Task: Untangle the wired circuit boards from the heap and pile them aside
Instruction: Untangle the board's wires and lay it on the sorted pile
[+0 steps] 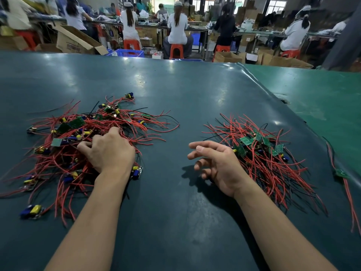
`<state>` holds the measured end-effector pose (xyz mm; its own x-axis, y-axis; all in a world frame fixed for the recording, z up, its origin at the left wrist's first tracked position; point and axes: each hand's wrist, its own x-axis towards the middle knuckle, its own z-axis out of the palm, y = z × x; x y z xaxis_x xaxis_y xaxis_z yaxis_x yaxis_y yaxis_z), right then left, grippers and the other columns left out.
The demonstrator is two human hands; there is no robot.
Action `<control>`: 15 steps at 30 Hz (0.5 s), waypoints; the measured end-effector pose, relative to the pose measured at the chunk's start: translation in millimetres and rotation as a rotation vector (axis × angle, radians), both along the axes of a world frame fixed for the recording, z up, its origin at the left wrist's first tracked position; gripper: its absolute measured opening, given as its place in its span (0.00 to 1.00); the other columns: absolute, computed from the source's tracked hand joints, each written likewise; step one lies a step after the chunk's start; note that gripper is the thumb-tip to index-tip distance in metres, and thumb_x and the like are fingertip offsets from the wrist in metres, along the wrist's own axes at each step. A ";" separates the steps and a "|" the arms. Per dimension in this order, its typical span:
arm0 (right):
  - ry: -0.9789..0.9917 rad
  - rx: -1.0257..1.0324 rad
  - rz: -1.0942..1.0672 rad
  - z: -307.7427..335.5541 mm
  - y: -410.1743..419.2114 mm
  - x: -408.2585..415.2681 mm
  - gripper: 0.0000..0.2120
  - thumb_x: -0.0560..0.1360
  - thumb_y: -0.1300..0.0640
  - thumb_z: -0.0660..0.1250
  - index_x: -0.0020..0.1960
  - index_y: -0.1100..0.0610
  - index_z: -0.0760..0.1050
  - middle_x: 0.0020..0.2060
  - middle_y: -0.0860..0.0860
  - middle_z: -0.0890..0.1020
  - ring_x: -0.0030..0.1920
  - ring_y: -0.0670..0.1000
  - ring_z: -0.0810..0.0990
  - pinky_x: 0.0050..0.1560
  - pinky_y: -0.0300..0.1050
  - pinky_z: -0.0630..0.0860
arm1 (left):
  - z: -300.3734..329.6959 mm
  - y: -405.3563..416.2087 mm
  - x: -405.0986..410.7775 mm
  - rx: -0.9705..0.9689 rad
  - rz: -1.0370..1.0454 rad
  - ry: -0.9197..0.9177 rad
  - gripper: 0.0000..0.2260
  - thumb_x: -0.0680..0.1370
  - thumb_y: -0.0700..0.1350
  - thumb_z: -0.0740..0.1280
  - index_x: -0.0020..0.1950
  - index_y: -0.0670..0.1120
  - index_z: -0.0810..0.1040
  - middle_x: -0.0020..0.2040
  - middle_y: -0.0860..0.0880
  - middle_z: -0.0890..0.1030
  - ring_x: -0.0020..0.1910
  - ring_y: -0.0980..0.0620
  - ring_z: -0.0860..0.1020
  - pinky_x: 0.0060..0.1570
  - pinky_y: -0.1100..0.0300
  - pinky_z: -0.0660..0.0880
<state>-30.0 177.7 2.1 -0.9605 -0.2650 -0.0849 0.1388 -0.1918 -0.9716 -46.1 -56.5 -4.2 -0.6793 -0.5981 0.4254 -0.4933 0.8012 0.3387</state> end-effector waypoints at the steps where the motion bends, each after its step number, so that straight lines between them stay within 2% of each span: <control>1: 0.000 0.001 -0.002 0.8 -0.3 0.4 0.06 0.78 0.62 0.65 0.49 0.57 0.82 0.39 0.55 0.84 0.28 0.48 0.77 0.24 0.37 0.67 | -0.3 0.3 1.0 -0.001 -0.016 0.024 0.08 0.78 0.46 0.66 0.55 0.49 0.81 0.42 0.43 0.82 0.51 0.42 0.75 0.56 0.48 0.59; 3: -0.001 0.001 -0.007 0.9 0.2 -0.1 0.06 0.78 0.62 0.65 0.48 0.57 0.82 0.39 0.55 0.84 0.28 0.48 0.77 0.24 0.37 0.67 | -0.3 0.4 3.8 0.024 -0.085 0.154 0.06 0.78 0.45 0.67 0.53 0.49 0.82 0.44 0.44 0.83 0.50 0.42 0.76 0.55 0.49 0.60; 5: -0.001 0.005 -0.010 1.1 0.4 -0.6 0.07 0.78 0.62 0.65 0.49 0.57 0.82 0.38 0.55 0.84 0.28 0.48 0.77 0.23 0.36 0.67 | 1.6 1.9 8.5 0.094 -0.221 0.380 0.07 0.78 0.41 0.68 0.54 0.45 0.82 0.47 0.43 0.84 0.48 0.41 0.78 0.54 0.51 0.61; 8: 0.003 0.000 -0.011 0.6 -0.3 -0.7 0.07 0.77 0.62 0.65 0.49 0.58 0.82 0.38 0.55 0.84 0.27 0.48 0.77 0.23 0.36 0.68 | 9.3 12.5 15.9 0.110 -0.401 0.646 0.11 0.77 0.39 0.69 0.59 0.39 0.78 0.44 0.42 0.77 0.45 0.45 0.74 0.53 0.51 0.68; 10: -0.002 0.012 -0.012 -0.3 1.7 -2.3 0.07 0.77 0.62 0.65 0.48 0.57 0.82 0.38 0.55 0.84 0.27 0.48 0.77 0.23 0.36 0.68 | 15.1 24.2 20.2 0.055 -0.559 0.772 0.14 0.76 0.41 0.70 0.59 0.36 0.77 0.41 0.43 0.73 0.42 0.46 0.71 0.48 0.50 0.71; 13: 0.030 0.038 0.037 0.9 -1.3 1.3 0.07 0.76 0.62 0.67 0.53 0.58 0.80 0.40 0.55 0.84 0.28 0.48 0.78 0.24 0.37 0.69 | 18.1 47.1 32.1 -0.045 -0.910 0.876 0.11 0.76 0.41 0.69 0.55 0.36 0.78 0.42 0.49 0.71 0.39 0.48 0.70 0.43 0.49 0.72; 15: 0.047 0.025 0.078 3.7 -8.1 6.0 0.11 0.77 0.56 0.67 0.56 0.61 0.76 0.38 0.52 0.85 0.29 0.45 0.78 0.26 0.35 0.72 | 16.1 67.2 42.0 -0.072 -1.150 0.855 0.11 0.75 0.42 0.69 0.55 0.39 0.78 0.42 0.47 0.75 0.40 0.46 0.73 0.42 0.47 0.73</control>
<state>-24.0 169.6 5.7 -0.9399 -0.3380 -0.0480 0.1068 -0.1578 -0.9817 -4.1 10.7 11.9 -0.2872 0.1375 0.9480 0.7592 0.6361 0.1377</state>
